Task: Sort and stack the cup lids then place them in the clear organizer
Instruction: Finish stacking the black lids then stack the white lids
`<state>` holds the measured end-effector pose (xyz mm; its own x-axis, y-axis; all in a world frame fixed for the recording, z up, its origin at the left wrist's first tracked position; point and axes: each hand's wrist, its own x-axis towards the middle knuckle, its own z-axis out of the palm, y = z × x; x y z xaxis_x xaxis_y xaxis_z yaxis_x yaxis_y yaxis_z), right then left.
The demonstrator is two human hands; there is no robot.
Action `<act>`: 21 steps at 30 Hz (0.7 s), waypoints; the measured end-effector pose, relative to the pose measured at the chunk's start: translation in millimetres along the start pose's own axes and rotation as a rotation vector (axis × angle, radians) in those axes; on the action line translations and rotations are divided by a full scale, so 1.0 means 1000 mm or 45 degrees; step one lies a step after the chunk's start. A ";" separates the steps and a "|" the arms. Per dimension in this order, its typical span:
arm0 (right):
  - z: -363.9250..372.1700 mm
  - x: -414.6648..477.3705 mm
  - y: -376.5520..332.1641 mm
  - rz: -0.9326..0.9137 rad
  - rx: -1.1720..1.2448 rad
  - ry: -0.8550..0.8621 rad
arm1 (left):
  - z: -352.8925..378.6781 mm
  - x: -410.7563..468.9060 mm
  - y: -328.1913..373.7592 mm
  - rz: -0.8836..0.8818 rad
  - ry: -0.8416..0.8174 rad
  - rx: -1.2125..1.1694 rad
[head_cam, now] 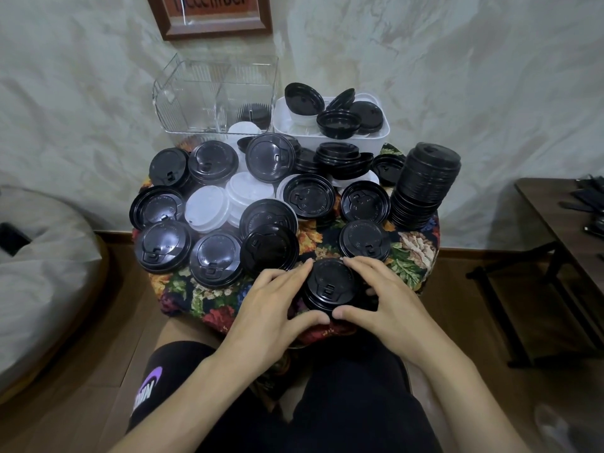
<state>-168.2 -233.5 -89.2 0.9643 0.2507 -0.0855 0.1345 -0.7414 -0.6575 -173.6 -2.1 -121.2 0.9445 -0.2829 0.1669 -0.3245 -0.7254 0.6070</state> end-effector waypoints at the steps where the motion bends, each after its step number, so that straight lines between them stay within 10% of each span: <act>1: 0.000 0.000 0.000 -0.004 -0.008 0.005 | 0.000 0.000 0.000 0.001 0.007 -0.008; 21: 0.007 -0.001 0.005 -0.021 -0.100 0.056 | 0.000 0.001 0.003 0.023 0.045 0.090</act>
<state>-170.0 -233.3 -97.3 0.9706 0.2370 -0.0411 0.1662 -0.7845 -0.5975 -173.7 -4.3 -119.4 0.9392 -0.2751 0.2055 -0.3433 -0.7634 0.5472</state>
